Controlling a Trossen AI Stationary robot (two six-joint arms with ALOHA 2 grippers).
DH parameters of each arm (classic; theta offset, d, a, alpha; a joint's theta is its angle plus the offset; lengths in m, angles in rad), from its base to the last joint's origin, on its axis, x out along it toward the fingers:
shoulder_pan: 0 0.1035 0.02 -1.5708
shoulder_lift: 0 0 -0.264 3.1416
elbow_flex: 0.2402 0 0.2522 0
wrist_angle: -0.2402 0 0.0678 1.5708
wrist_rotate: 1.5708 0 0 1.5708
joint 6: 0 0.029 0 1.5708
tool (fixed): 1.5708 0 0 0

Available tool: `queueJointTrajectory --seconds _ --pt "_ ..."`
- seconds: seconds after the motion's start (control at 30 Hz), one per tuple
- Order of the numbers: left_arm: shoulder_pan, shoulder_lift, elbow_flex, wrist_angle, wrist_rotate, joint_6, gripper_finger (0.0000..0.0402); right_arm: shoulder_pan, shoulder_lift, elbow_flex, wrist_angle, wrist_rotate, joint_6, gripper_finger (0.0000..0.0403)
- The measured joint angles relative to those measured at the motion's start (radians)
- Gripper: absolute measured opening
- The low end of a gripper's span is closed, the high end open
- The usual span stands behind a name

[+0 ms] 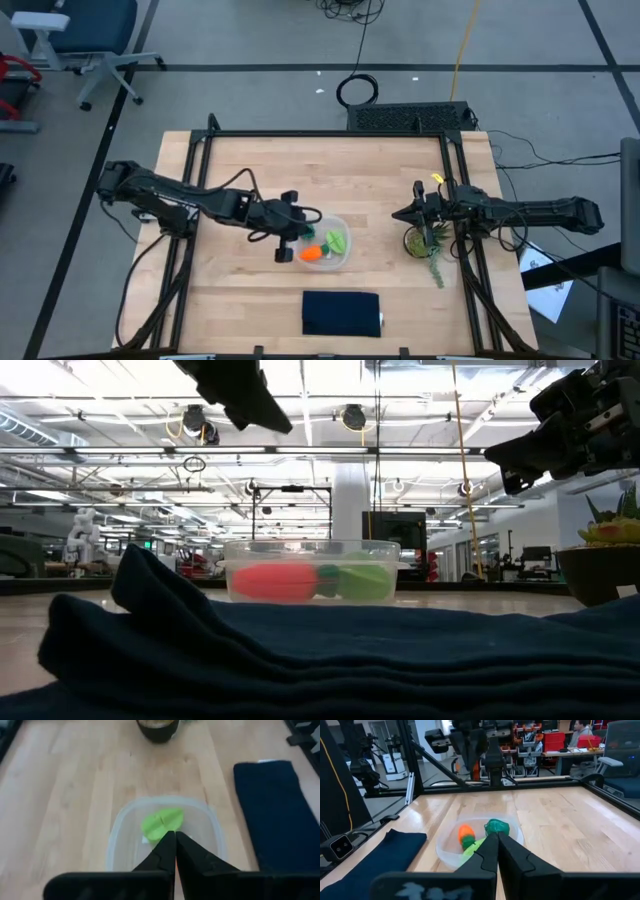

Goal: Pick and placing Produce into tupperware
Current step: Return to Home Position

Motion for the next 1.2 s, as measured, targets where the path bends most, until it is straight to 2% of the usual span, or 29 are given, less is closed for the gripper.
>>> queueJointTrajectory --seconds 0.1,0.23,0.57,0.83,0.93,1.0,1.07,1.2 --pt "0.001 0.001 0.000 -0.027 -0.002 -0.017 0.0017 0.000 0.000 0.000 0.027 0.000 0.007 0.0000" --pt "-0.005 0.004 0.000 -0.025 -0.062 0.010 0.0003 0.000 -0.005 0.000 0.044 0.000 0.008 0.0000" --pt "-0.030 -0.004 -0.001 0.037 -0.179 0.084 0.0001 0.000 -0.092 0.000 0.040 -0.003 0.005 0.0000" --pt "-0.024 -0.021 -0.001 0.146 -0.207 0.173 0.0000 0.000 -0.174 0.066 -0.143 0.002 -0.030 0.0000" --pt "-0.005 -0.052 -0.007 0.146 -0.209 0.207 0.0000 0.000 -0.206 0.079 -0.174 0.004 -0.048 0.0000" --pt "0.018 -0.074 -0.015 0.207 -0.206 0.240 0.0000 0.000 -0.228 0.079 -0.197 0.011 -0.054 0.0000" --pt "0.050 -0.119 -0.057 0.234 -0.173 0.267 0.0000 0.000 -0.243 0.079 -0.217 0.018 -0.058 0.0000" --pt "0.125 -0.229 -0.173 0.403 -0.102 0.275 0.0000 -0.001 -0.279 0.079 -0.270 0.035 -0.061 0.0000"
